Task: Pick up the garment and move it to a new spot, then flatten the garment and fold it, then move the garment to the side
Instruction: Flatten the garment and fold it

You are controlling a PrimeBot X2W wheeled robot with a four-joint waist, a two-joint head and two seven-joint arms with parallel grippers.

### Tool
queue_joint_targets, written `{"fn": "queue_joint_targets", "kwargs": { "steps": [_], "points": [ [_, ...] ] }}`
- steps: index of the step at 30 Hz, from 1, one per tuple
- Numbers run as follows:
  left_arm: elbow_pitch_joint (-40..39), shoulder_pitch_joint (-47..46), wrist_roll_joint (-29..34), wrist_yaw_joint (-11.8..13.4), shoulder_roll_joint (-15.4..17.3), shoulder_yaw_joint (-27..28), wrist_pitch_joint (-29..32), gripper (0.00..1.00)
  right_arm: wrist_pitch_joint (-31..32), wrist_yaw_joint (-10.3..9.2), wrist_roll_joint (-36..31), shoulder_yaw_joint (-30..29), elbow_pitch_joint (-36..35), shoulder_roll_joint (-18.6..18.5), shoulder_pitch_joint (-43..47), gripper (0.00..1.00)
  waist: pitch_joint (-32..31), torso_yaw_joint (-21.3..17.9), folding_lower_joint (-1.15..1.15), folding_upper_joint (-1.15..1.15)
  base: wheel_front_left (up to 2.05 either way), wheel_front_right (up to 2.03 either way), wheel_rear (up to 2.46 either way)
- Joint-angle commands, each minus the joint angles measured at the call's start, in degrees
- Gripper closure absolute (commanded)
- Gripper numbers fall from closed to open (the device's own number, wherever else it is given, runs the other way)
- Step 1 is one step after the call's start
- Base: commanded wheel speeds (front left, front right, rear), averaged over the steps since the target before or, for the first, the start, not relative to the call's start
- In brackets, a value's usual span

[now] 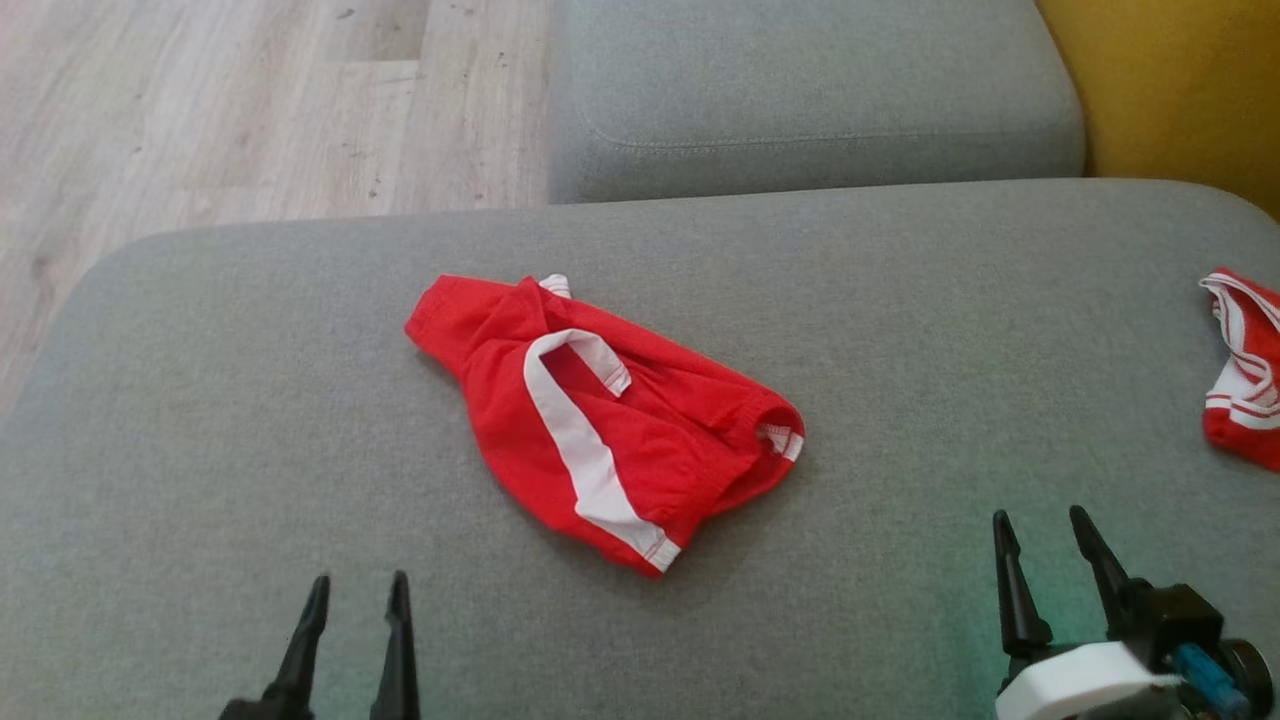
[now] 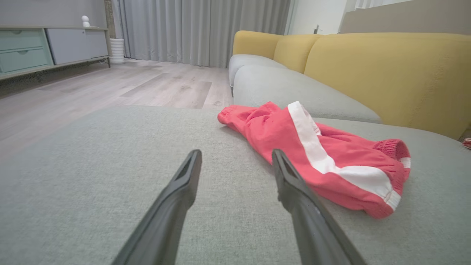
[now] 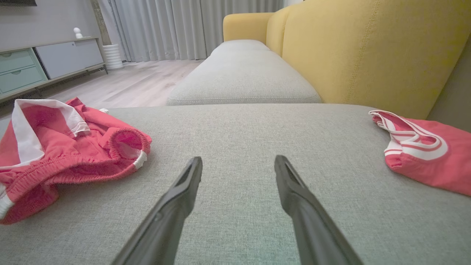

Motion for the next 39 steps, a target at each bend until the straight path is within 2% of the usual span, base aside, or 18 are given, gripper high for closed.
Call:
{"fn": "queue_joint_targets", "kwargs": {
  "steps": [1,6,8,9,15,23,30,31,32,33,34,35,39],
  "points": [
    [-1.84,-3.63,0.56,-0.51,-0.39,0.96,-0.54,0.0,-0.79,-0.04,0.36,1.6,-1.62,-0.33,-1.89,0.0,0.25,-0.33,0.0,0.0,0.0,0.0,0.0],
    [-1.99,-8.99,0.71,-2.14,-0.52,-5.99,-0.54,0.0,-0.79,-0.04,0.45,2.49,-2.07,-0.33,-3.03,0.0,1.01,-1.82,0.0,0.0,0.0,0.0,0.0],
    [-0.82,-11.38,-0.14,-2.55,-0.54,-10.34,-0.41,0.0,-0.79,-0.04,0.67,3.14,-2.24,-0.33,-3.5,0.0,1.44,-2.83,0.0,0.0,0.0,0.0,0.0],
    [0.83,-13.98,-1.52,-2.81,-0.55,-14.97,0.85,0.0,-0.79,-0.04,0.99,3.7,-2.55,-0.33,-3.98,0.0,2.06,-3.83,0.0,0.0,0.0,0.0,0.0],
    [7.98,-19.21,-2.67,-1.8,-0.56,-24.28,5.25,0.0,-0.79,-0.04,1.92,5.85,-3.31,-0.33,-5.77,0.0,4.99,-7.55,0.0,0.0,0.0,0.0,0.0],
    [15.89,-22.61,-2.7,3.18,-0.47,-25.53,5.46,0.0,-0.79,-0.04,2.15,5.33,-4.49,-0.33,-7.02,0.0,8.48,-10.19,0.0,0.0,0.0,0.0,0.0],
    [19.58,-24.06,-2.96,4.56,-0.42,-24.59,3.94,0.0,-0.79,-0.04,2.19,5.01,-4.59,-0.33,-7.3,0.0,9.18,-10.41,0.0,0.0,0.0,0.0,0.0],
    [20.1,-24.26,-3.06,4.57,-0.41,-24.54,3.88,0.11,-0.79,-0.04,2.21,4.96,-4.57,-0.33,-7.33,0.0,9.22,-10.33,0.0,0.0,0.0,0.0,0.0],
    [20.59,-24.47,-3.17,4.51,-0.41,-24.54,3.85,0.5,-0.79,-0.04,2.25,4.93,-4.54,-0.33,-7.36,0.0,9.23,-10.25,0.0,0.0,0.0,0.0,0.0],
    [21.03,-24.7,-3.27,4.4,-0.41,-24.55,3.78,0.74,-0.79,-0.04,2.29,4.95,-4.5,-0.33,-7.4,0.0,9.2,-10.17,0.0,0.0,0.0,0.0,0.0],
    [21.43,-24.94,-3.41,4.27,-0.41,-24.54,3.7,0.92,-0.79,-0.04,2.35,5.03,-4.44,-0.33,-7.45,0.0,9.12,-10.1,0.0,0.0,0.0,0.0,0.0],
    [21.79,-25.19,-3.62,4.08,-0.41,-24.5,3.69,1.0,-0.79,-0.04,2.41,5.09,-4.37,-0.33,-7.5,0.0,8.99,-10.02,0.0,0.0,0.0,0.0,0.0],
    [21.58,-26.03,-5.51,3.27,-0.44,-23.79,3.45,1.0,-0.79,-0.04,2.54,5.33,-4.1,-0.33,-7.58,0.0,8.29,-9.89,0.0,0.0,0.0,0.0,0.0]
  ]
}}
